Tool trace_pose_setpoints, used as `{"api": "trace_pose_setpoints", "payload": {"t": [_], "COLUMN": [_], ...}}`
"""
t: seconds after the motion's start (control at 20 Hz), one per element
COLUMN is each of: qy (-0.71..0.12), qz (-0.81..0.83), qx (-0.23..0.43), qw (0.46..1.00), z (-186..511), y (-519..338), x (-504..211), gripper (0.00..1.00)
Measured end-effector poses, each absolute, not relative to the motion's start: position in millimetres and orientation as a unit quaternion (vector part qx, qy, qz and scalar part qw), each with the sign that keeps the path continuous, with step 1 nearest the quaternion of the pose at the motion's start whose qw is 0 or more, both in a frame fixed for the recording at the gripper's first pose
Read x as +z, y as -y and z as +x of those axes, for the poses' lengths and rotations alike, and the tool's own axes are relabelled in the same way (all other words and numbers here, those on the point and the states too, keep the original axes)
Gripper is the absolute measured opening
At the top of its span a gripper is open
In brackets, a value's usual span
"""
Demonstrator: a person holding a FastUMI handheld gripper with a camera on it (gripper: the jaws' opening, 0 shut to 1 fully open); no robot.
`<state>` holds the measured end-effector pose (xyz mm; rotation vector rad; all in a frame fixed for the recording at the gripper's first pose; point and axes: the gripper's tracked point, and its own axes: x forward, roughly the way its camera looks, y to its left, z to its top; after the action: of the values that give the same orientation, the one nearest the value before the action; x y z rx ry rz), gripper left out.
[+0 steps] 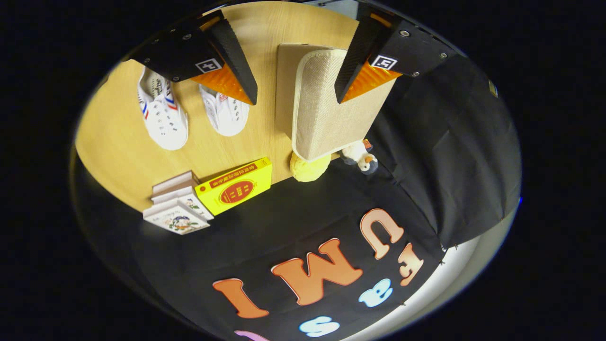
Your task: Open the storage box then place both shoes into the box .Put the left shoe in first, then the right shoe, with the right side of both shoes facing outward in a uniform manner.
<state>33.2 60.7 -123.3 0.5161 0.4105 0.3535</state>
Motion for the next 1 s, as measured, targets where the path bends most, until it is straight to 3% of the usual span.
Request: {"api": "trace_pose_setpoints", "payload": {"t": [0.4, 1.0], "qy": [-0.248, -0.318], "qz": [0.407, 0.438], "qx": [0.231, 0.31], "qw": [0.848, 0.782], "z": [44, 50], "y": [-77, -118], "x": [-140, -149], "gripper": [0.98, 0.9]}}
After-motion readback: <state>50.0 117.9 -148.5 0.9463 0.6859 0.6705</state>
